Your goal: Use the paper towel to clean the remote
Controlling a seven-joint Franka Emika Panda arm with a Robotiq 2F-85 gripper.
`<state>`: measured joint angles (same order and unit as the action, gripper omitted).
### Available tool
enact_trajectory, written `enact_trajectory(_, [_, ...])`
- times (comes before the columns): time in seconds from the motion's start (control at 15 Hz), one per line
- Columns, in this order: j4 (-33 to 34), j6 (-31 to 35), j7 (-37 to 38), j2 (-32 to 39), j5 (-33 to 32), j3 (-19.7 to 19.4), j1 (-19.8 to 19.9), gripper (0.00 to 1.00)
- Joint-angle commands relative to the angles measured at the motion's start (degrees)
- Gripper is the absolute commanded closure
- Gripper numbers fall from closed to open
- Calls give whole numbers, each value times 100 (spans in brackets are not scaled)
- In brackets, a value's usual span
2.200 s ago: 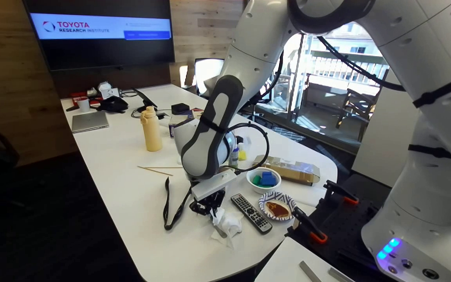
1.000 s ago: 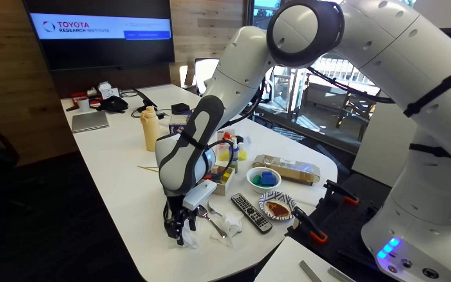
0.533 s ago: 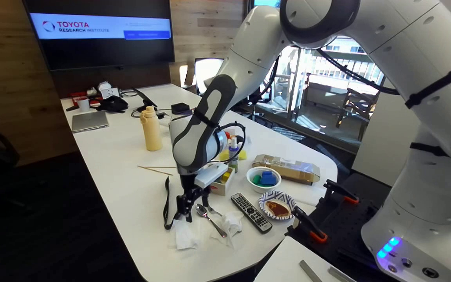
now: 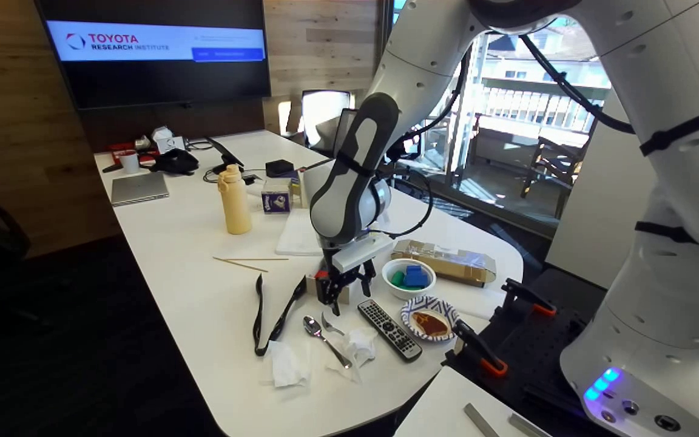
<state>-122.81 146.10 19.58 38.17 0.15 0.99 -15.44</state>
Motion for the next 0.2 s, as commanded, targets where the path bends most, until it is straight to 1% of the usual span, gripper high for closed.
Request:
enact_trajectory(0.0, [-522, 141, 445, -372, 91, -160, -65, 0])
enact_trajectory(0.13, [-541, 88, 386, -349, 130, -118, 17, 0])
